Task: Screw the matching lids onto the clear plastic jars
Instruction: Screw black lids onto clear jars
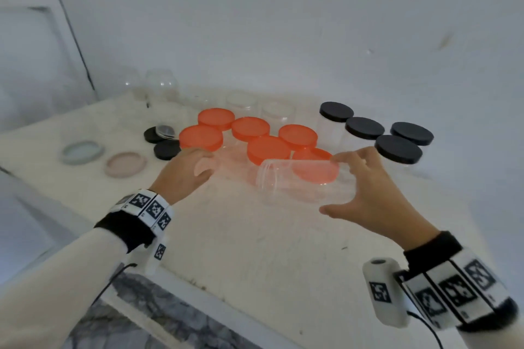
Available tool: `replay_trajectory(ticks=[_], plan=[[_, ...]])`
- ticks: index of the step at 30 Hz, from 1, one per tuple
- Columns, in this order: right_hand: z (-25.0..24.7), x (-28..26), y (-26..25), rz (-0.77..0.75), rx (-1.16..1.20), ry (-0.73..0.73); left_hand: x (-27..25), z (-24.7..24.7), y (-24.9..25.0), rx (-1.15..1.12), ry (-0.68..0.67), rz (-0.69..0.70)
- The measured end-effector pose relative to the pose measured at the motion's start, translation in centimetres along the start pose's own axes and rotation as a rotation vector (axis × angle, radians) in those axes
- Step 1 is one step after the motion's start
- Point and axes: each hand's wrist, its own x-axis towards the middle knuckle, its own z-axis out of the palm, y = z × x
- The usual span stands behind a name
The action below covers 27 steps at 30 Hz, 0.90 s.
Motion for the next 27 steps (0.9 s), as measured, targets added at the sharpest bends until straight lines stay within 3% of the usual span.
replay_trajectory(ticks=[10,14,27], plan=[[6.6,6.2,-5.8,0.054,0.100,0.093,3.4,-4.0,-12.0,0.189,-0.233,-0.217],[8.8,8.1,-7.9,0.088,0.126,0.116,6.1,-4.0,-14.6,0.213,-0.399,-0.187],[12.7,10.1,-12.6,0.171,-0.056,0.109,10.4,-2.8,-17.5,0.330,-0.654,-0.040]])
